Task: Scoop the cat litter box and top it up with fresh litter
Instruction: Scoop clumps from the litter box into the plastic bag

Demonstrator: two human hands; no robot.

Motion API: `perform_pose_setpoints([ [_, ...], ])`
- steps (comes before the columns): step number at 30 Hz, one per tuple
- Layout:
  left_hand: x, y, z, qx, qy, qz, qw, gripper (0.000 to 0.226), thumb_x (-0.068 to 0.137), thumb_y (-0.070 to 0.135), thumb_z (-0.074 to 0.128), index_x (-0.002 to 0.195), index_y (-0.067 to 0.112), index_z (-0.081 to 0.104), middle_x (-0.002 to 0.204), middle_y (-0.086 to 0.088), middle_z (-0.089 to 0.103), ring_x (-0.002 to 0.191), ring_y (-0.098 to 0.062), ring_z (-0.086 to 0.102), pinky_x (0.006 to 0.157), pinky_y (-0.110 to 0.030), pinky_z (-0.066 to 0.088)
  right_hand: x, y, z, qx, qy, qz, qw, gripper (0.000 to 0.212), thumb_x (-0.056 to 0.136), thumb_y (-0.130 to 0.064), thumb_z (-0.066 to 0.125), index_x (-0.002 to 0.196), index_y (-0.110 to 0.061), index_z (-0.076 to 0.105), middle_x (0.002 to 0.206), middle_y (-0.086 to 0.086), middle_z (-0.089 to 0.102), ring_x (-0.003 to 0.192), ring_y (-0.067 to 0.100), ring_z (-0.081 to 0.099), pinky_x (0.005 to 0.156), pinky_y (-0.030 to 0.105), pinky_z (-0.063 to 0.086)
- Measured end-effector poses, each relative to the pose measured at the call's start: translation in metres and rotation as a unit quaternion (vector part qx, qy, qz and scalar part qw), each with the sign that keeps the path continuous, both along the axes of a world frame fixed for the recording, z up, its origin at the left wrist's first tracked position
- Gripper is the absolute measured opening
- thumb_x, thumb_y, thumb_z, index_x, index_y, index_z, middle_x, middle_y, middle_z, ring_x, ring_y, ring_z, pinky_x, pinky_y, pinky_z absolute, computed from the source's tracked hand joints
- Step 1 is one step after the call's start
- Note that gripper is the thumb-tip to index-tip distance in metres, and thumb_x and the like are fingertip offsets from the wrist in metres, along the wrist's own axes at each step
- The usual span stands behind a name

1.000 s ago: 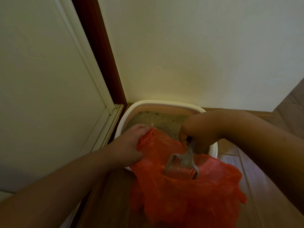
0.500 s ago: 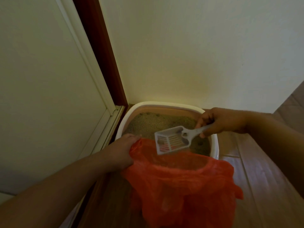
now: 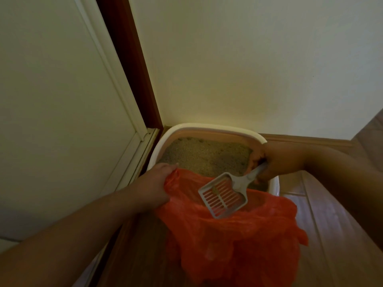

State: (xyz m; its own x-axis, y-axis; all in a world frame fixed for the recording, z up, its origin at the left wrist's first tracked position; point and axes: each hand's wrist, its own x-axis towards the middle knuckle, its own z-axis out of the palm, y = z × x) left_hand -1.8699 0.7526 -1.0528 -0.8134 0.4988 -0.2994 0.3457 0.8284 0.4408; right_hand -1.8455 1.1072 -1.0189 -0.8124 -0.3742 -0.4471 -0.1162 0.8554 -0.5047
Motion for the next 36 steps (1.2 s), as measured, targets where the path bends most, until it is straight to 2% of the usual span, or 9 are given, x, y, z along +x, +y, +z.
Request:
perform_pose_setpoints([
  [7, -0.002, -0.001, 0.002, 0.031, -0.001, 0.004, 1.000, 0.102, 0.076, 0.006, 0.076, 0.159, 0.030, 0.021, 0.152, 0.010, 0.030, 0.136, -0.008, 0.037, 0.103, -0.018, 0.039, -0.002, -0.034, 0.037, 0.145, 0.105, 0.178, 0.968, 0.031, 0.081, -0.024, 0.070, 0.107, -0.040, 0.071, 0.096, -0.016, 0.071, 0.082, 0.005, 0.065, 0.075, 0.032, 0.055],
  [11, -0.001, -0.002, 0.004, 0.056, -0.020, 0.000, 0.998, 0.103, 0.077, 0.005, 0.076, 0.159, 0.035, 0.021, 0.146, 0.016, 0.030, 0.131, -0.004, 0.040, 0.094, -0.013, 0.046, 0.002, -0.054, 0.059, 0.221, 0.138, 0.244, 0.934, 0.032, 0.086, -0.023, 0.066, 0.114, -0.037, 0.071, 0.107, -0.017, 0.065, 0.092, 0.008, 0.062, 0.080, 0.028, 0.051],
  [14, 0.000, -0.003, 0.003, 0.062, -0.014, -0.003, 0.998, 0.102, 0.077, 0.005, 0.076, 0.158, 0.036, 0.022, 0.148, 0.016, 0.030, 0.131, -0.004, 0.042, 0.091, -0.011, 0.047, 0.004, -0.054, 0.058, 0.192, 0.109, 0.221, 0.950, 0.033, 0.083, -0.019, 0.069, 0.111, -0.035, 0.074, 0.103, -0.018, 0.064, 0.088, 0.006, 0.061, 0.075, 0.024, 0.049],
  [18, 0.001, 0.000, 0.006, 0.064, -0.011, -0.004, 0.998, 0.102, 0.078, 0.005, 0.075, 0.159, 0.034, 0.021, 0.148, 0.015, 0.029, 0.133, -0.005, 0.039, 0.096, -0.016, 0.045, 0.002, -0.032, 0.056, 0.053, 0.087, 0.091, 0.991, 0.031, 0.079, -0.018, 0.079, 0.103, -0.037, 0.076, 0.095, -0.019, 0.069, 0.084, 0.003, 0.065, 0.071, 0.019, 0.051],
  [22, 0.001, -0.002, 0.005, 0.051, -0.014, -0.005, 0.999, 0.103, 0.078, 0.008, 0.075, 0.159, 0.035, 0.018, 0.154, 0.012, 0.026, 0.136, -0.008, 0.037, 0.097, -0.017, 0.044, -0.004, 0.000, 0.031, -0.028, 0.116, -0.110, 0.987, 0.020, 0.076, -0.021, 0.085, 0.090, -0.034, 0.076, 0.086, -0.010, 0.073, 0.080, 0.007, 0.068, 0.073, 0.026, 0.053],
  [25, 0.002, -0.001, 0.005, 0.056, -0.014, -0.007, 0.998, 0.103, 0.079, 0.008, 0.076, 0.159, 0.036, 0.018, 0.155, 0.013, 0.025, 0.136, -0.007, 0.037, 0.095, -0.015, 0.043, 0.000, 0.011, -0.008, -0.078, 0.137, -0.287, 0.945, 0.018, 0.076, -0.023, 0.086, 0.090, -0.023, 0.075, 0.085, 0.001, 0.072, 0.081, 0.020, 0.068, 0.074, 0.036, 0.056],
  [29, 0.003, -0.003, 0.006, 0.071, -0.011, -0.016, 0.997, 0.102, 0.079, 0.007, 0.076, 0.159, 0.035, 0.018, 0.155, 0.014, 0.024, 0.136, -0.006, 0.036, 0.092, -0.010, 0.042, 0.025, -0.004, -0.055, -0.128, 0.133, -0.422, 0.888, 0.014, 0.085, -0.020, 0.078, 0.095, -0.014, 0.071, 0.079, 0.003, 0.071, 0.059, 0.005, 0.067, 0.049, 0.017, 0.048],
  [33, 0.011, -0.009, 0.002, 0.084, -0.020, -0.039, 0.996, 0.098, 0.084, 0.012, 0.073, 0.160, 0.035, 0.015, 0.153, 0.015, 0.023, 0.135, -0.002, 0.033, 0.097, -0.009, 0.039, 0.046, -0.036, -0.087, -0.176, 0.109, -0.547, 0.811, 0.016, 0.084, -0.023, 0.078, 0.094, -0.015, 0.068, 0.087, 0.005, 0.071, 0.077, 0.020, 0.072, 0.068, 0.041, 0.063],
  [36, 0.014, -0.015, 0.000, 0.091, -0.035, -0.056, 0.994, 0.095, 0.086, 0.018, 0.073, 0.158, 0.039, 0.014, 0.146, 0.022, 0.023, 0.132, 0.001, 0.035, 0.092, -0.003, 0.038, 0.056, -0.063, -0.107, -0.195, 0.113, -0.619, 0.753, 0.014, 0.088, -0.026, 0.074, 0.097, -0.019, 0.066, 0.090, 0.003, 0.071, 0.078, 0.019, 0.071, 0.073, 0.046, 0.063],
])
